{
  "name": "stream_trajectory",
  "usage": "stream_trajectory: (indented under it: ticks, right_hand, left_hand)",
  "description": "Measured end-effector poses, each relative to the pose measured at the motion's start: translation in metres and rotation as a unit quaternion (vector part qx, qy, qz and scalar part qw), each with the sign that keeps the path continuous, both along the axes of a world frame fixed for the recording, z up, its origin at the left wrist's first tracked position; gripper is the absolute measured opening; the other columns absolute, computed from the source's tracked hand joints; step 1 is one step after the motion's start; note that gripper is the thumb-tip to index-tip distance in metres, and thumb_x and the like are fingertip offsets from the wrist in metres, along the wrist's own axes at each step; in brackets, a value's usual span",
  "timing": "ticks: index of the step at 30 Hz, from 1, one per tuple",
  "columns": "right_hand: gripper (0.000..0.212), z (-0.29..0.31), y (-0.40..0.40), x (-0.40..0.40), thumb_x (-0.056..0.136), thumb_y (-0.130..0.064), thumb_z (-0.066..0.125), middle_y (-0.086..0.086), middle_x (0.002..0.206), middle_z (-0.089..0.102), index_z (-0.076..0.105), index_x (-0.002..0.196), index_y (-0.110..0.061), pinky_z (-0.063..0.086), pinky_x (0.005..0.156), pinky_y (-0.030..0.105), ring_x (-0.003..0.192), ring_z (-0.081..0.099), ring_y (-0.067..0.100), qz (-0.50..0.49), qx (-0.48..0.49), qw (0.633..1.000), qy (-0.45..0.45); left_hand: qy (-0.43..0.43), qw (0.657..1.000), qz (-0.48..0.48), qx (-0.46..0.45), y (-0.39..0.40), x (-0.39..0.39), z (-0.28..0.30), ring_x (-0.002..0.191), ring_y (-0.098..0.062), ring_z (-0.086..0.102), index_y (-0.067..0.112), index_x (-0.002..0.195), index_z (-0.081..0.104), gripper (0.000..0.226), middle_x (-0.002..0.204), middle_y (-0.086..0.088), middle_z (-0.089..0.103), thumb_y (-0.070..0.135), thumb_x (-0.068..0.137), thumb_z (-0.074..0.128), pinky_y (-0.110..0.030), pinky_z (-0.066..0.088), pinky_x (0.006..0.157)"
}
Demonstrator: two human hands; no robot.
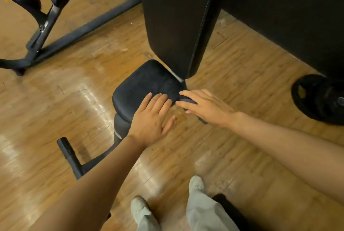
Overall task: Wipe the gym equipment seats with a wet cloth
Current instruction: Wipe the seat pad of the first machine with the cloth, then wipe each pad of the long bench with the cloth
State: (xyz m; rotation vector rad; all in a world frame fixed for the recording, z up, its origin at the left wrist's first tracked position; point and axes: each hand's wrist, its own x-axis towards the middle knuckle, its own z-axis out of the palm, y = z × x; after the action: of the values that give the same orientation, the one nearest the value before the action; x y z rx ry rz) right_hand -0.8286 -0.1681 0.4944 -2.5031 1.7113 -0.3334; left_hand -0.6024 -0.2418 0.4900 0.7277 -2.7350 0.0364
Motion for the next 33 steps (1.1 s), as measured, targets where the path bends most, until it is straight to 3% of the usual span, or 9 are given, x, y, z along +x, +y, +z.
stream_trajectory:
  ticks: [3, 5, 6, 8, 10, 14, 20, 27, 33]
  right_hand:
    - [0.052, 0.017, 0.031, -0.028, 0.105, -0.05, 0.033, 0.012, 0.15, 0.046, 0.045, 0.147, -0.022, 0.042, 0.105, 0.051, 0.133, 0.046, 0.036, -0.033, 0.034, 0.997, 0.053]
    - [0.102, 0.029, 0.053, -0.044, 0.084, -0.083, -0.009, 0.0, 0.156, 0.039, 0.041, 0.151, -0.025, 0.026, 0.118, 0.039, 0.143, 0.034, 0.021, -0.058, 0.03, 0.997, 0.047]
    - [0.105, 0.038, 0.062, -0.048, 0.083, -0.084, -0.008, 0.0, 0.154, 0.042, 0.045, 0.149, -0.024, 0.026, 0.116, 0.035, 0.141, 0.036, 0.02, -0.078, 0.03, 0.995, 0.051]
    - [0.055, 0.053, 0.084, -0.057, 0.104, -0.053, 0.033, 0.01, 0.139, 0.056, 0.06, 0.135, -0.016, 0.039, 0.094, 0.038, 0.119, 0.052, 0.028, -0.119, 0.007, 0.988, 0.099]
    - [0.026, 0.059, 0.107, -0.065, 0.098, -0.028, 0.057, 0.014, 0.125, 0.062, 0.068, 0.118, -0.014, 0.044, 0.074, 0.037, 0.097, 0.058, 0.032, -0.174, -0.036, 0.976, 0.124]
    - [0.037, 0.079, 0.144, -0.058, 0.099, -0.04, 0.04, 0.01, 0.115, 0.064, 0.07, 0.105, -0.018, 0.044, 0.068, 0.034, 0.09, 0.05, 0.024, -0.278, -0.077, 0.949, 0.13]
    - [0.038, 0.098, 0.214, -0.034, 0.101, -0.047, 0.045, 0.006, 0.1, 0.064, 0.068, 0.09, -0.019, 0.047, 0.065, 0.036, 0.085, 0.057, 0.023, -0.386, -0.073, 0.903, 0.172]
    - [0.042, 0.11, 0.327, 0.005, 0.105, -0.048, 0.041, 0.004, 0.099, 0.064, 0.068, 0.092, -0.02, 0.036, 0.066, 0.031, 0.081, 0.058, 0.021, -0.51, -0.04, 0.833, 0.21]
    - [0.04, 0.1, 0.424, 0.053, 0.105, -0.049, 0.04, 0.006, 0.104, 0.063, 0.067, 0.099, -0.02, 0.045, 0.064, 0.036, 0.082, 0.059, 0.024, -0.617, -0.029, 0.763, 0.193]
  left_hand:
    - [0.009, 0.999, -0.048, -0.02, 0.011, -0.029, 0.011, 0.122, -0.032, 0.058, 0.004, 0.125, 0.063, 0.051, 0.127, -0.014, 0.064, 0.041, 0.1, 0.04, -0.049, 0.034, 0.112]
    - [0.025, 0.995, -0.087, -0.031, 0.017, -0.05, 0.019, 0.119, -0.031, 0.06, 0.004, 0.122, 0.065, 0.049, 0.124, -0.014, 0.065, 0.041, 0.099, 0.042, -0.049, 0.037, 0.11]
    - [0.03, 0.993, -0.108, -0.031, 0.02, -0.061, 0.024, 0.118, -0.031, 0.061, 0.004, 0.121, 0.066, 0.048, 0.123, -0.013, 0.066, 0.04, 0.099, 0.042, -0.049, 0.038, 0.109]
    - [0.04, 0.987, -0.151, -0.027, 0.024, -0.084, 0.035, 0.114, -0.031, 0.062, 0.005, 0.118, 0.066, 0.048, 0.119, -0.013, 0.067, 0.041, 0.1, 0.04, -0.049, 0.042, 0.107]
    - [0.049, 0.98, -0.192, -0.018, 0.028, -0.103, 0.043, 0.11, -0.031, 0.063, 0.005, 0.115, 0.066, 0.048, 0.116, -0.012, 0.067, 0.042, 0.101, 0.038, -0.047, 0.045, 0.104]
    - [0.07, 0.958, -0.278, -0.01, 0.03, -0.13, 0.05, 0.104, -0.031, 0.064, 0.005, 0.112, 0.066, 0.049, 0.111, -0.012, 0.067, 0.043, 0.102, 0.038, -0.046, 0.047, 0.1]
    - [0.125, 0.906, -0.404, 0.009, 0.06, -0.169, 0.063, 0.098, -0.03, 0.065, 0.003, 0.11, 0.067, 0.045, 0.107, -0.012, 0.069, 0.041, 0.097, 0.048, -0.046, 0.047, 0.101]
    - [0.159, 0.811, -0.561, 0.052, 0.16, -0.21, 0.083, 0.102, -0.028, 0.064, 0.002, 0.114, 0.067, 0.046, 0.111, -0.012, 0.068, 0.041, 0.098, 0.048, -0.044, 0.041, 0.107]
    - [0.135, 0.719, -0.68, 0.049, 0.257, -0.223, 0.085, 0.106, -0.028, 0.064, 0.005, 0.113, 0.068, 0.044, 0.114, -0.012, 0.067, 0.041, 0.096, 0.05, -0.046, 0.044, 0.105]
